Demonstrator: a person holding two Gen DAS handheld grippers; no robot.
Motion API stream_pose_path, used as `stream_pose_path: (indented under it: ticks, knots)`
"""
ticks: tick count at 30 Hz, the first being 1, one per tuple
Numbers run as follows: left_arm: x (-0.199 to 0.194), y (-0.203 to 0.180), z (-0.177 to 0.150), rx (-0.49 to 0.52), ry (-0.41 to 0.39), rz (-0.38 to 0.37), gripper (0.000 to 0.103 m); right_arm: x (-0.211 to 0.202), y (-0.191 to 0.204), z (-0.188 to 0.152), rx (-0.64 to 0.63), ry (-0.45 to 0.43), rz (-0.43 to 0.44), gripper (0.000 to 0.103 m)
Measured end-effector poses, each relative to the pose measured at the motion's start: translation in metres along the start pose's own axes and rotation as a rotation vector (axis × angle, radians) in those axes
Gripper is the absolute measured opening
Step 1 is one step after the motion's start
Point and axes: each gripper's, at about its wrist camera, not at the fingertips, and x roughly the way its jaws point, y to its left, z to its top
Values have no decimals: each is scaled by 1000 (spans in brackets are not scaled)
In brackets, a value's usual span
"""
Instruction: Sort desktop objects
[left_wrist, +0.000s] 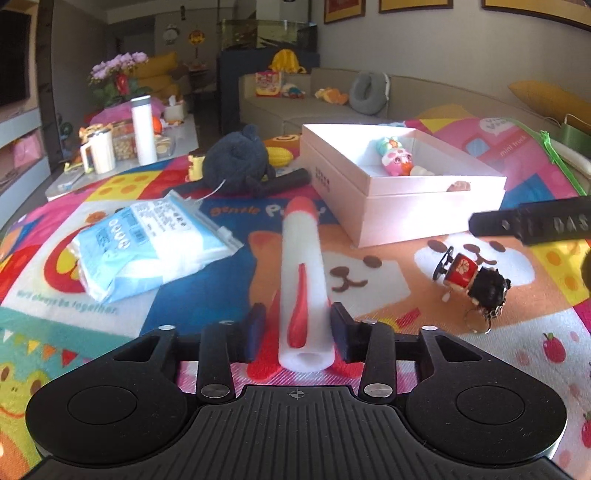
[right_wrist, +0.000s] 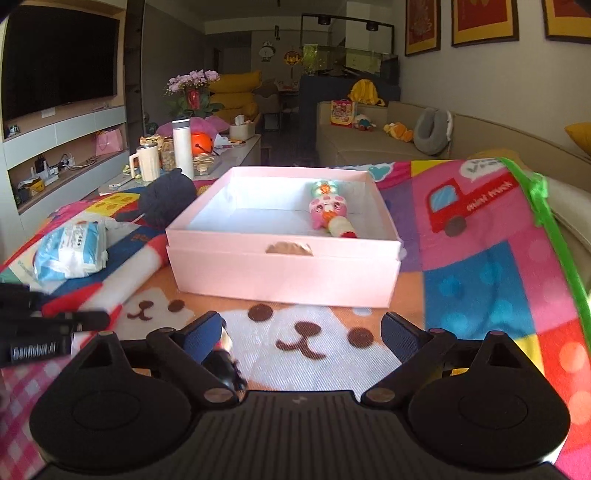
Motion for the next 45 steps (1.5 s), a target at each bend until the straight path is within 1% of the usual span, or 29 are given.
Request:
stream_pose_path:
  ticks: [1,2,3,4,5,7,8,9,10,11,13,14,17,21,24,25,27,28,30,32,33,34,37,38,41,45]
  knots:
    - [-2,4,-2,-26,4,14,67,11,0,10,14,32,23,85]
    - [-2,9,-3,-60,9,15,69,24,0,19,29,67,43,82]
    - [-3,12,-4,-76,5,9,70,34,0,26,37,91,61,77]
    - [-4,12,-5,-76,-4,10,73,46,2,33,44,113,76,73]
    - [-4,10,-6,-69,-11,11,76,56,4,38,55,134,82,73]
    - [-2,8,-4,-41,-11,5,93,68,9,44,41,134,119,72]
    - [-1,8,-3,-39,-18,17,96,73,13,47,28,134,126,72]
    - [0,8,-2,-44,-23,38,96,78,16,49,16,140,129,72]
    - [4,9,-2,-55,-10,51,96,83,19,51,6,153,127,72]
    - [8,11,-1,-71,15,42,96,83,19,52,3,155,124,72]
    - [9,12,-3,-72,21,20,100,71,15,52,-6,113,132,72]
    - [8,11,-4,-62,22,13,100,65,13,50,-6,90,125,72]
    - [4,13,-6,-73,15,-16,101,37,8,32,11,55,47,72]
    - [3,18,-6,-102,15,-55,103,10,4,0,88,78,51,74]
    - [3,17,-6,-101,16,-54,103,15,4,-8,148,109,61,74]
    - [3,17,-6,-99,17,-52,103,18,6,-9,150,116,58,74]
    - [4,17,-5,-98,19,-45,103,20,11,-11,138,124,62,74]
    - [4,17,-5,-95,19,-37,103,20,15,-13,125,135,81,74]
    - [4,15,-5,-92,21,-22,103,14,26,-17,78,145,118,74]
    - [4,15,-5,-91,23,-11,103,3,38,-24,10,124,118,70]
    - [4,15,-5,-89,24,-9,103,-2,42,-27,-22,107,105,65]
    - [4,15,-5,-87,26,-6,103,-6,44,-32,-51,88,78,63]
    - [6,10,-4,-63,34,13,103,-9,39,-40,-69,68,-44,63]
    - [6,8,-5,-56,36,18,103,-9,35,-41,-66,63,-68,63]
    - [7,6,-5,-45,41,29,103,-12,18,-44,-30,53,-78,63]
    - [10,-2,-3,2,62,62,103,-16,8,-46,-33,32,-68,63]
